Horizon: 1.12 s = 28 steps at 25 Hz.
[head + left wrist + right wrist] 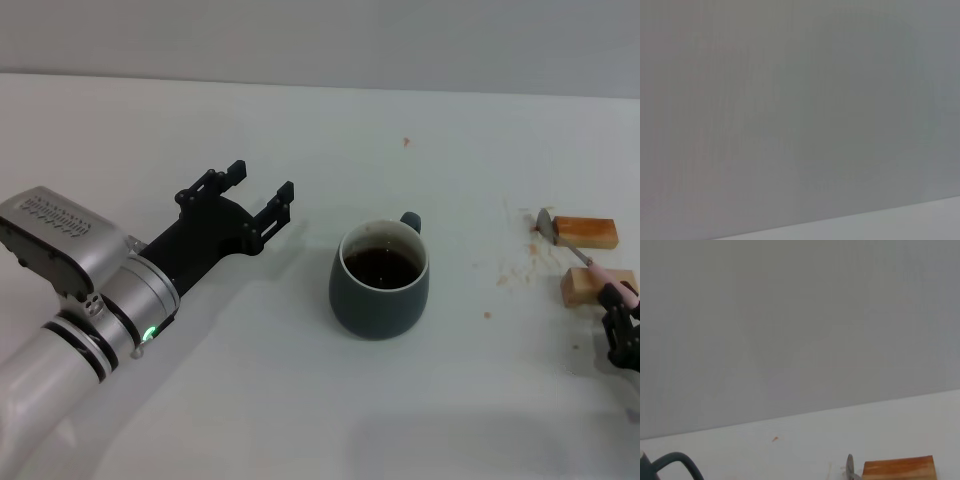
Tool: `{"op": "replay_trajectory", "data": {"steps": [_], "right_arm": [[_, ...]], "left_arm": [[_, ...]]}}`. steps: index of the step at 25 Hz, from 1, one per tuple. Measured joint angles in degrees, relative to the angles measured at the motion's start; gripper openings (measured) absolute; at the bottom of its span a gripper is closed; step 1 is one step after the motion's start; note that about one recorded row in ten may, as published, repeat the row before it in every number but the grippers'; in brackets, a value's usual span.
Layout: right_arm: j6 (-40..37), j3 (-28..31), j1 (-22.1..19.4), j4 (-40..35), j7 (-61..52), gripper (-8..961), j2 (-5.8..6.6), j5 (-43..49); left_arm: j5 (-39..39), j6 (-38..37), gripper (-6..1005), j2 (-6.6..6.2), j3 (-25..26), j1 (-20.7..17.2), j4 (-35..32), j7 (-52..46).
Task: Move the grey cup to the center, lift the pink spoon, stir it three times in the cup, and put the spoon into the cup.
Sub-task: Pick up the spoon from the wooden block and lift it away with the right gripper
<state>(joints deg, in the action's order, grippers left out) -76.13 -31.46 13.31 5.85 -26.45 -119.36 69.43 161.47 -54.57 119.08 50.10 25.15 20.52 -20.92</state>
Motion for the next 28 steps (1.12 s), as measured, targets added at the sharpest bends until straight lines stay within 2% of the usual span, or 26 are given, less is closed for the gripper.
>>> {"op": "replay_trajectory", "data": {"steps": [28], "right_arm": [[-4.94, 0.18, 0.83, -0.7, -0.15, 80, 0.36, 0.01]], "left_arm": [[-1.08, -0.46, 687, 0.0, 0.0, -0.07, 0.22, 0.01]]}}
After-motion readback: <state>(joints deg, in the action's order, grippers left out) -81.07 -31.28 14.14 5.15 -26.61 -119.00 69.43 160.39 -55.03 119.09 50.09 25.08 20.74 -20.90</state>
